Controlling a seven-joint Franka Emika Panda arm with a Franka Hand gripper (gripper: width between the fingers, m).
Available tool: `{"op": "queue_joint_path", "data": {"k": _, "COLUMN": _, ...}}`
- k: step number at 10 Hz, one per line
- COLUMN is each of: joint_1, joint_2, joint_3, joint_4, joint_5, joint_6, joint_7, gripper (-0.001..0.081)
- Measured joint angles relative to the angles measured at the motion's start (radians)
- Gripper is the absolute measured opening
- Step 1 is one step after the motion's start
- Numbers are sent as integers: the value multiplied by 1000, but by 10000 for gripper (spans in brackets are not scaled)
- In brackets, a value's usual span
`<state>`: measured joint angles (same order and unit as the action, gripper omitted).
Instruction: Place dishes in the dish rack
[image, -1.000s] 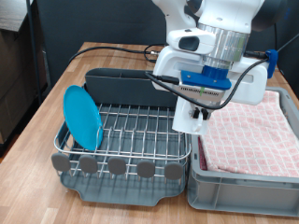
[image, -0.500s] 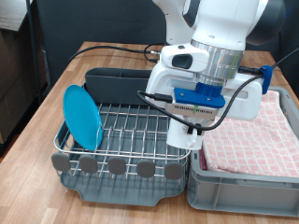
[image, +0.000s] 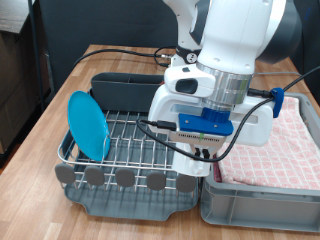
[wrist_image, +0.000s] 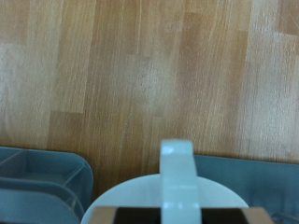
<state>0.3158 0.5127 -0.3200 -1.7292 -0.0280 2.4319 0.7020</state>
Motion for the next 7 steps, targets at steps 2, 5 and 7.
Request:
{"op": "queue_joint_path", "data": {"k": 2, "joint_1": -19, "joint_2": 34, "joint_3": 15, "joint_4": 29, "joint_5": 12, "joint_6": 0, "joint_7": -17, "gripper": 70}}
{"op": "queue_joint_path", "data": {"k": 5, "joint_1": -47, "joint_2": 86, "joint_3": 38, "joint_4": 78, "joint_5": 27, "joint_6": -10, "joint_7": -38, "gripper": 70}}
{"op": "queue_joint_path", "data": {"k": 7, "joint_1": -64, "joint_2": 118, "joint_3": 54, "joint_4": 114, "joint_5": 33, "joint_6": -32, "joint_7": -48, "gripper": 70}}
